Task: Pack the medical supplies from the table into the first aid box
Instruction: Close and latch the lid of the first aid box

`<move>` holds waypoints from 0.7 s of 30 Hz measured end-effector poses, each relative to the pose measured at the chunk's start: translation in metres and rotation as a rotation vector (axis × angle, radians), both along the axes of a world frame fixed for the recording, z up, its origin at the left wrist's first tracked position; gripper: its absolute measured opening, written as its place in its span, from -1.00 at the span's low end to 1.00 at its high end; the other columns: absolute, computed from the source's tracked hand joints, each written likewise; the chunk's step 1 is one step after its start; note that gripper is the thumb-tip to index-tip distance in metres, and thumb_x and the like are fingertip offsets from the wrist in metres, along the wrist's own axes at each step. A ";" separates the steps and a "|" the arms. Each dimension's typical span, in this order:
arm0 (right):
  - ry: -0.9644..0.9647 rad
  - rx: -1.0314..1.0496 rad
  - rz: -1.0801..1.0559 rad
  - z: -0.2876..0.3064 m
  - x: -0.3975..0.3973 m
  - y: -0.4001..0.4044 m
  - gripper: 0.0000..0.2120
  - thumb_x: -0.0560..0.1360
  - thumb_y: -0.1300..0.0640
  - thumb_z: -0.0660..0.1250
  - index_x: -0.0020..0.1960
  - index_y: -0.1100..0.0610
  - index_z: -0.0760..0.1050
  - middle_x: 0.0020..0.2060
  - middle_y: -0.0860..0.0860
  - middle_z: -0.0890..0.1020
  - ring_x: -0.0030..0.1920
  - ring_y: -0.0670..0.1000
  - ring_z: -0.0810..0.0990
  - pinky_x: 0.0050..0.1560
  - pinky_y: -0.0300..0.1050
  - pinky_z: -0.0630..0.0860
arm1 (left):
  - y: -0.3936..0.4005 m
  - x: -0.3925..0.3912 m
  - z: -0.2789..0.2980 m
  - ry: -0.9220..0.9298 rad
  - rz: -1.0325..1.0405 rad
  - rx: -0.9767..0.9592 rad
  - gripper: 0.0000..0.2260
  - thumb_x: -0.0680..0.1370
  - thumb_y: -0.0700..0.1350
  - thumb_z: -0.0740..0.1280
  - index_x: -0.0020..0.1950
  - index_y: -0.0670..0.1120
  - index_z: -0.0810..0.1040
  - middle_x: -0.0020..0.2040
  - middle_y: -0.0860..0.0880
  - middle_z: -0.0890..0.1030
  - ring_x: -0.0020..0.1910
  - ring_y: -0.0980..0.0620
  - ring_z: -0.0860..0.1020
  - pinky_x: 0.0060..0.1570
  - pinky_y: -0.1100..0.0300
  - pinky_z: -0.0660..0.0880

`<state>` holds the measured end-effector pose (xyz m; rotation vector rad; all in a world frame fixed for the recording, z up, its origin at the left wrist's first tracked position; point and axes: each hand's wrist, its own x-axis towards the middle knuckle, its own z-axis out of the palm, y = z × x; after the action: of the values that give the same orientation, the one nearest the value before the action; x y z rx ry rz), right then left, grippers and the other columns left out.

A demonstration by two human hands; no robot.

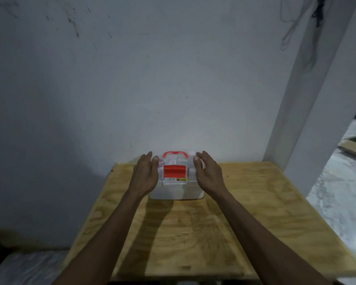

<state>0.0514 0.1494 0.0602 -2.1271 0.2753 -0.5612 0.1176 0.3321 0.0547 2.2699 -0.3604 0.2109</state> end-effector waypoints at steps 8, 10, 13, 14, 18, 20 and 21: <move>-0.008 -0.058 -0.023 -0.016 0.003 0.003 -0.56 0.63 -0.11 0.11 0.42 0.06 0.40 0.52 0.05 0.26 0.49 0.08 0.26 0.41 0.07 0.26 | 0.000 -0.002 -0.015 0.012 -0.035 0.026 -0.47 0.66 0.11 -0.03 0.58 -0.10 0.12 0.59 -0.10 0.12 0.58 -0.05 0.01 0.49 0.02 0.04; -0.017 -0.052 -0.029 -0.021 0.001 0.004 -0.55 0.62 -0.13 0.13 0.42 0.04 0.41 0.53 0.02 0.24 0.48 0.07 0.26 0.40 0.08 0.29 | 0.002 -0.002 -0.020 0.021 -0.043 0.032 -0.45 0.65 0.14 -0.04 0.59 -0.06 0.06 0.61 -0.09 0.05 0.59 -0.04 -0.02 0.49 0.01 0.04; -0.032 -0.027 -0.028 -0.024 -0.001 0.006 -0.54 0.61 -0.15 0.17 0.43 0.03 0.41 0.54 0.00 0.21 0.49 0.06 0.24 0.39 0.05 0.28 | 0.003 0.000 -0.023 0.042 -0.048 0.020 -0.43 0.64 0.18 0.00 0.59 -0.03 0.03 0.61 -0.09 0.02 0.59 -0.06 -0.02 0.48 -0.04 0.06; -0.026 -0.026 -0.028 -0.023 -0.001 0.007 -0.53 0.59 -0.15 0.19 0.43 0.03 0.40 0.54 0.00 0.21 0.49 0.06 0.24 0.39 0.03 0.27 | 0.003 0.001 -0.021 0.065 -0.056 0.006 -0.39 0.62 0.21 0.04 0.59 -0.02 0.03 0.62 -0.08 0.01 0.59 -0.06 -0.01 0.48 -0.06 0.08; 0.041 -0.088 0.009 -0.017 -0.001 0.004 -0.42 0.52 -0.23 0.27 0.47 -0.02 0.32 0.55 -0.01 0.17 0.49 0.06 0.23 0.40 0.06 0.26 | 0.009 0.005 -0.012 0.197 -0.112 -0.046 -0.26 0.53 0.30 0.19 0.60 0.03 0.00 0.62 -0.03 -0.03 0.58 -0.07 0.04 0.46 -0.10 0.15; 0.076 -0.106 0.058 -0.018 -0.001 0.000 -0.34 0.48 -0.26 0.31 0.50 -0.04 0.27 0.57 -0.02 0.11 0.51 0.07 0.20 0.41 0.07 0.25 | 0.012 0.006 -0.010 0.232 -0.142 -0.060 -0.21 0.49 0.29 0.25 0.60 0.05 -0.02 0.62 -0.01 -0.03 0.58 -0.06 0.04 0.45 -0.08 0.16; 0.092 -0.115 0.081 -0.019 -0.002 -0.001 -0.30 0.47 -0.27 0.32 0.51 -0.04 0.24 0.57 -0.02 0.08 0.52 0.07 0.17 0.42 0.08 0.24 | 0.013 0.005 -0.011 0.229 -0.149 -0.047 -0.18 0.48 0.29 0.28 0.60 0.05 -0.03 0.62 0.00 -0.02 0.58 -0.06 0.03 0.45 -0.09 0.16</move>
<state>0.0493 0.1480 0.0410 -2.2683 0.2119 -0.4416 0.1227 0.3449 0.0440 2.1812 -0.3963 -0.1160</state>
